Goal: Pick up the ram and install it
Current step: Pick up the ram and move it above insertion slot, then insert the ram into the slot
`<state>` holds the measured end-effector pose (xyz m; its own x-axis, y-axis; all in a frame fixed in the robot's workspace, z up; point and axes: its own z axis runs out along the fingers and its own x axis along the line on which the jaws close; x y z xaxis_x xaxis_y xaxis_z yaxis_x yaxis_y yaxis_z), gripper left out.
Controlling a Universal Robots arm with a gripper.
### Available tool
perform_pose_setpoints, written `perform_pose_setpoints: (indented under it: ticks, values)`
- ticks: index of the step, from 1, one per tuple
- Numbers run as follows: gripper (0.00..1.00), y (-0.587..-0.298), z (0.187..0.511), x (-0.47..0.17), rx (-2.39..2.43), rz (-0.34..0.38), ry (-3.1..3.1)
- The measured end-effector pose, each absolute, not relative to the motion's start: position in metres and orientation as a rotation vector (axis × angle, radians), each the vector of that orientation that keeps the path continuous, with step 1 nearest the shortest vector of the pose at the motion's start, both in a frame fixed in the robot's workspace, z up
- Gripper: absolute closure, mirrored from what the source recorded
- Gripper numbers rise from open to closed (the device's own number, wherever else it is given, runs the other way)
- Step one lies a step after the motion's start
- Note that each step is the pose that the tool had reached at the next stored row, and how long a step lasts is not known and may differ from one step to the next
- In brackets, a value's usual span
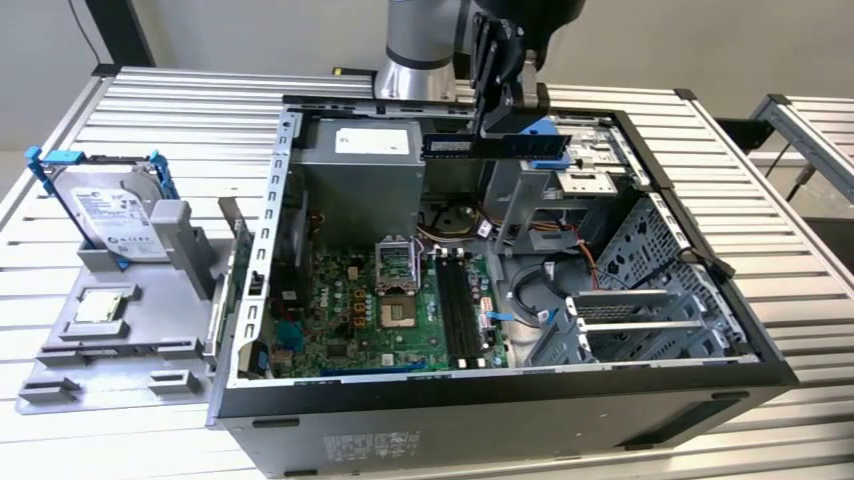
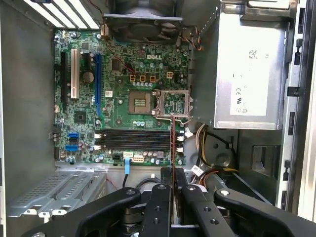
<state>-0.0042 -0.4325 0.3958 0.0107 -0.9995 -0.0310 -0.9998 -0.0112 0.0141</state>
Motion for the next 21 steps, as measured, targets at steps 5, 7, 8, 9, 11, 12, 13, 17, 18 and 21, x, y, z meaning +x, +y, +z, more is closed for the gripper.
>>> perform_pose_setpoints:
  ticks: [5, 7, 8, 9, 11, 12, 13, 17, 18, 21]
  values:
    - [1.0, -0.4325, 0.3957, -0.0042, -2.224, 0.048, 2.199]
    - [1.0, -0.4325, 0.3958, -0.0042, -2.223, 0.046, 2.199]
    - [1.0, -0.4325, 0.3958, -0.0043, -2.223, 0.046, 2.199]
    - [1.0, -0.4325, 0.3958, -0.0042, -2.222, 0.045, 2.2]
    - [1.0, -0.4325, 0.3958, -0.0042, -2.2, 0.044, 2.22]
    - [1.0, -0.4325, 0.3958, -0.0043, -2.182, 0.043, 2.236]
    - [1.0, -0.4325, 0.3958, -0.0042, -2.167, 0.042, 2.251]
    - [1.0, -0.4325, 0.3958, -0.0042, -2.099, 0.039, 2.311]
    - [1.0, -0.4325, 0.3958, -0.0042, -2.086, 0.039, 2.323]
    - [1.0, -0.4325, 0.3958, -0.0043, -2.052, 0.038, 2.352]
